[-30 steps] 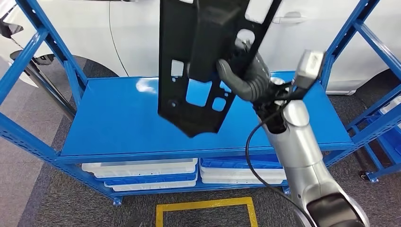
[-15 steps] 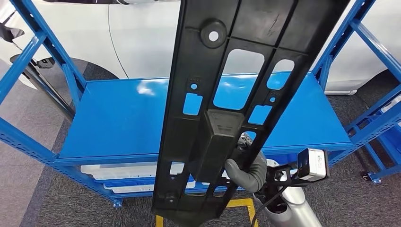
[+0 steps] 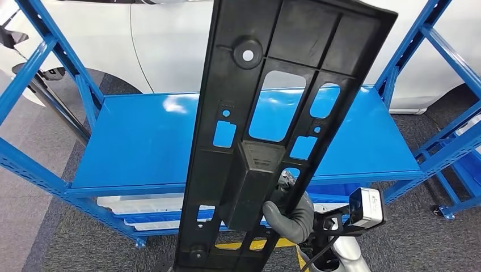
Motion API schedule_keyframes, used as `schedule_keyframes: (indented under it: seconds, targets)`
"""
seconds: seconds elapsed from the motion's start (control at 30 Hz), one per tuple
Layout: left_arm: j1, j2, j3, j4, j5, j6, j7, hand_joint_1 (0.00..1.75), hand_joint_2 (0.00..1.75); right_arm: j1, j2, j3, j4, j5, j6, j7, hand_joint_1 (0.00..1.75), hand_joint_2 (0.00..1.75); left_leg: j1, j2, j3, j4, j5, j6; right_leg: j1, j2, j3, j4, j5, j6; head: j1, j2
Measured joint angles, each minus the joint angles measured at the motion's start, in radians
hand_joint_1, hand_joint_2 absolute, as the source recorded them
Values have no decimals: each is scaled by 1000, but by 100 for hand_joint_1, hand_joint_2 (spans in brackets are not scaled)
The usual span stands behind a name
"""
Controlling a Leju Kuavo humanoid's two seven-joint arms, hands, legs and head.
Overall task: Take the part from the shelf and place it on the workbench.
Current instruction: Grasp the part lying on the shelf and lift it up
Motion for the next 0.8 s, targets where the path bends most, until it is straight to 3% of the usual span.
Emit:
schedule_keyframes:
  seconds: [0.07, 0.17, 0.2, 0.23, 0.27, 0.33, 0.4, 0.5, 0.57, 0.7, 0.73, 0.77, 0.8]
  targets:
    - [-1, 0, -2, 0, -2, -4, 3, 0, 175, 12, 10, -10, -5, -2, 0, 6, 173, 175, 4, 1, 2, -9, 8, 12, -1, 0, -14, 34, -26, 9, 0, 0]
    - [-2, 0, -6, 0, -4, -13, 4, 0, 175, 29, 18, -28, -9, -4, 2, 14, 173, 175, 5, 2, 0, -12, 12, 19, -4, -1, -94, 210, -119, 17, 0, 0]
    - [-2, 1, -7, 0, -6, -15, 4, 0, 175, 36, 19, -32, -9, -5, 3, 16, 173, 175, 4, 3, -1, -11, 12, 20, -4, -1, -116, 259, -134, 19, 0, 0]
    - [-1, 1, -8, 0, -7, -17, 4, 0, 175, 42, 20, -36, -9, -5, 3, 18, 173, 175, 4, 2, -1, -10, 12, 20, -4, -1, -123, 274, -129, 19, 0, 0]
    - [-1, 1, -9, 0, -9, -18, 4, 0, 175, 47, 21, -40, -9, -5, 4, 19, 173, 175, 4, 2, -1, -8, 11, 19, -4, -1, -110, 249, -108, 18, 0, 0]
    - [-1, 0, -11, 0, -11, -19, 4, 0, 175, 50, 22, -44, -9, -5, 6, 19, 173, 175, 4, 1, 0, -5, 9, 16, -4, -2, -43, 118, -44, 12, 0, 0]
    - [-2, 0, -13, 0, -12, -20, 4, 0, 175, 52, 24, -47, -10, -5, 8, 19, 173, 175, 0, 1, -2, 0, 6, 8, 0, -2, 5, 19, -13, 4, 0, 0]
    - [-3, 1, -16, 0, -18, -28, 4, 0, 175, 65, 27, -53, -15, -5, 8, 19, 173, 175, -3, 1, -4, 1, 4, -7, 3, -1, 10, -1, -10, -10, 0, 0]
    - [-3, 1, -17, 0, -21, -35, 4, 0, 175, 75, 29, -58, -20, -6, 6, 18, 173, 175, -1, 2, -14, 26, -18, -18, -1, -2, 13, -8, -7, -20, 0, 0]
    - [0, 1, -17, 0, -24, -45, 4, 0, 175, 102, 32, -66, -27, -6, 3, 16, 173, 175, 4, 2, -116, 259, -133, -33, -2, -5, 13, -10, -6, -30, 0, 0]
    - [1, 1, -17, 0, -25, -47, 4, 0, 175, 110, 32, -68, -27, -6, 2, 16, 173, 175, 5, 2, -128, 286, -135, -34, -2, -4, 13, -10, -6, -30, 0, 0]
    - [2, 1, -18, 0, -25, -48, 5, 0, 175, 115, 32, -69, -27, -6, 0, 16, 173, 175, 6, 3, -121, 272, -117, -33, -2, -4, 14, -9, -7, -30, 0, 0]
    - [3, 1, -18, 0, -26, -49, 5, 0, 175, 119, 32, -70, -28, -6, -1, 16, 173, 175, 6, 3, -95, 219, -82, -31, -2, -3, 16, -9, -7, -29, 0, 0]
